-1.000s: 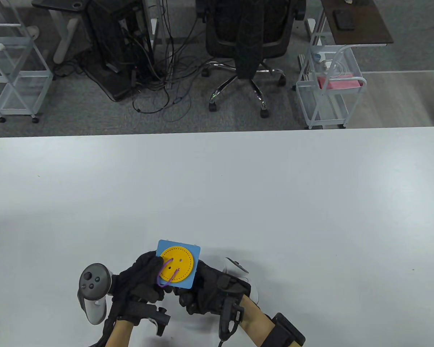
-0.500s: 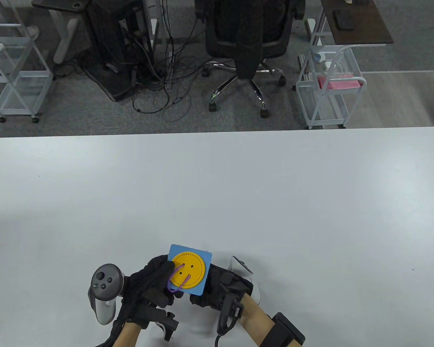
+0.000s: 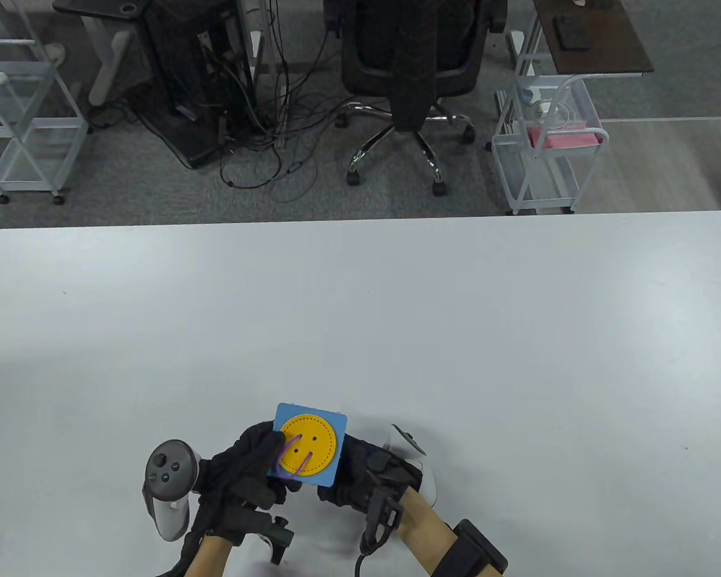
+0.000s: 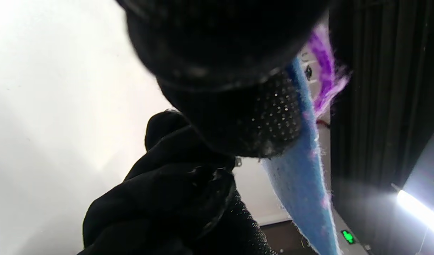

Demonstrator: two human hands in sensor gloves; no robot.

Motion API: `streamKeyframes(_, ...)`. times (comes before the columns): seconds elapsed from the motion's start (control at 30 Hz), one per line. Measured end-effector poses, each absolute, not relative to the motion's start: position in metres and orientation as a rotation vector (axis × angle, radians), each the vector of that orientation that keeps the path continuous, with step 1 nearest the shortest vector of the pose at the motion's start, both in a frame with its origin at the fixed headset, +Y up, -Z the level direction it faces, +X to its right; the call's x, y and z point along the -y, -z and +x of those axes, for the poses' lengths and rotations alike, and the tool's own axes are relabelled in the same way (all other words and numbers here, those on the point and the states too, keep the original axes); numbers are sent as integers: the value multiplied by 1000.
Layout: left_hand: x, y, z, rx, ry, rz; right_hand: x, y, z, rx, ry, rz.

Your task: Sew button in X pattern

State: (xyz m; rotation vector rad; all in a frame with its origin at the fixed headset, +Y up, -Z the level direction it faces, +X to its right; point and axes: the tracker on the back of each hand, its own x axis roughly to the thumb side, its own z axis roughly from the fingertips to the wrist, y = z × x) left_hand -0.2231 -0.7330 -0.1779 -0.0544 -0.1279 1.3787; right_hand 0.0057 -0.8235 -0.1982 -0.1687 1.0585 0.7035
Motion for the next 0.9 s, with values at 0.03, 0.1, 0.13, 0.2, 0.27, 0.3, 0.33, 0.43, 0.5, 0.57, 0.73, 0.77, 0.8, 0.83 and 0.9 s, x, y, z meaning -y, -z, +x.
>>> streamKeyframes(0.03,733,178,-223,127,-1379,-54,824,198,6,-1057,-705,-169)
streamKeyframes(0.1,732,178,-225,124,-1381,-46,824,199,6,-1053,-718,-165)
streamKeyframes(0.13,732,178,-226,125,-1382,-46,823,200,7,-1051,-749,-159)
streamKeyframes(0.2,732,178,-227,117,-1387,-40,822,201,7,-1036,-779,-148)
streamKeyframes(0.27,732,178,-228,117,-1392,-40,822,202,8,-1029,-814,-142)
streamKeyframes(0.3,732,178,-228,116,-1396,-39,822,202,8,-1025,-824,-144)
streamKeyframes(0.33,732,178,-229,115,-1400,-34,821,203,9,-1019,-838,-144)
streamKeyframes(0.43,731,178,-229,113,-1403,-27,821,205,11,-1007,-879,-144)
streamKeyframes(0.5,731,178,-230,110,-1406,-22,820,206,13,-1001,-908,-139)
streamKeyframes(0.57,731,178,-231,107,-1415,-18,820,206,14,-993,-938,-139)
streamKeyframes(0.73,729,177,-233,101,-1425,-2,819,208,16,-980,-1005,-142)
streamKeyframes(0.77,729,177,-233,100,-1427,0,819,208,16,-978,-1021,-145)
streamKeyframes(0.8,729,177,-234,100,-1428,2,818,209,17,-971,-1045,-144)
streamKeyframes(0.83,728,177,-234,100,-1431,4,818,209,17,-969,-1059,-144)
streamKeyframes(0.9,728,177,-235,99,-1436,7,816,210,19,-960,-1114,-144)
